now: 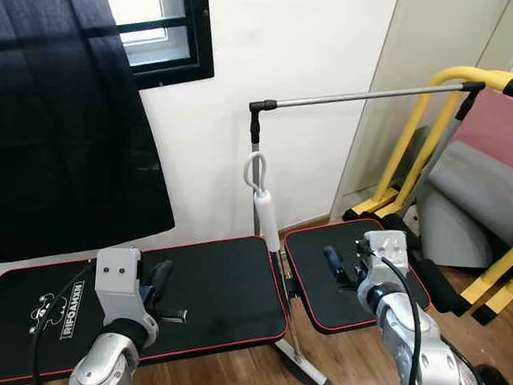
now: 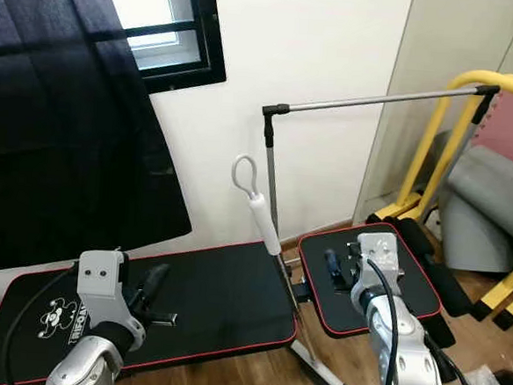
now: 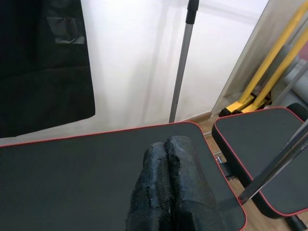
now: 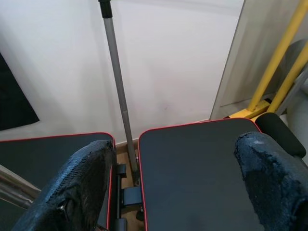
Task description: Sweep floor
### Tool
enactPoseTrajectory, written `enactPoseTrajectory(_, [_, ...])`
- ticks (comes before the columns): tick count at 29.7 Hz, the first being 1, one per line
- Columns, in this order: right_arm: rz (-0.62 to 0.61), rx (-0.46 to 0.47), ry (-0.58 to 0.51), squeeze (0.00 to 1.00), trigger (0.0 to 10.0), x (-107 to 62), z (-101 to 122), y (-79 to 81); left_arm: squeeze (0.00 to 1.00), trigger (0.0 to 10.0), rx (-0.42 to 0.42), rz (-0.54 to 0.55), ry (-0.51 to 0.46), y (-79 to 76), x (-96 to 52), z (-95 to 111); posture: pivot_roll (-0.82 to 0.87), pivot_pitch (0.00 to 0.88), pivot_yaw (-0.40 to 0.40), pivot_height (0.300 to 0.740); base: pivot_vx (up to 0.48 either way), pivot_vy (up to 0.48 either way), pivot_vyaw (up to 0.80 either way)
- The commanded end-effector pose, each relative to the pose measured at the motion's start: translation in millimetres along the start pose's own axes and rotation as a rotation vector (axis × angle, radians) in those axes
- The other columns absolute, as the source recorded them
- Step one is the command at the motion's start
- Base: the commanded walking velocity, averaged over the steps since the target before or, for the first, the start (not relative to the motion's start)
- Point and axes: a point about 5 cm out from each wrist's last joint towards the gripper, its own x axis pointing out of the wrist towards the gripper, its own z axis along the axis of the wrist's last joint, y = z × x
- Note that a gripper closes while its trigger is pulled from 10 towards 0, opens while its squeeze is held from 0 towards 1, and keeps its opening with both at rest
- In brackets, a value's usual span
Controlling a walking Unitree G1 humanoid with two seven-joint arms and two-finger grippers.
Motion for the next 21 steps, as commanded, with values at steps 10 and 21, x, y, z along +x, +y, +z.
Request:
enactPoseTrajectory(10, [0.038, -0.017, 0.001, 0.00, 10.0, 3.9, -0.9, 6.4, 0.00, 10.0, -0.008, 0.071, 0.028, 6.0, 0.8, -7.3, -0.01, 0.036, 0.002, 0.740, 0.000, 0.000, -0.29])
enactPoseTrajectory(21, [0.045, -0.019, 0.002, 0.00, 10.0, 5.4, -1.8, 6.9, 0.00, 10.0, -0.009, 0.069, 0.029, 5.7, 2.0, -7.6, -0.01, 0.036, 0.001, 0.740, -0.022, 0.000, -0.49])
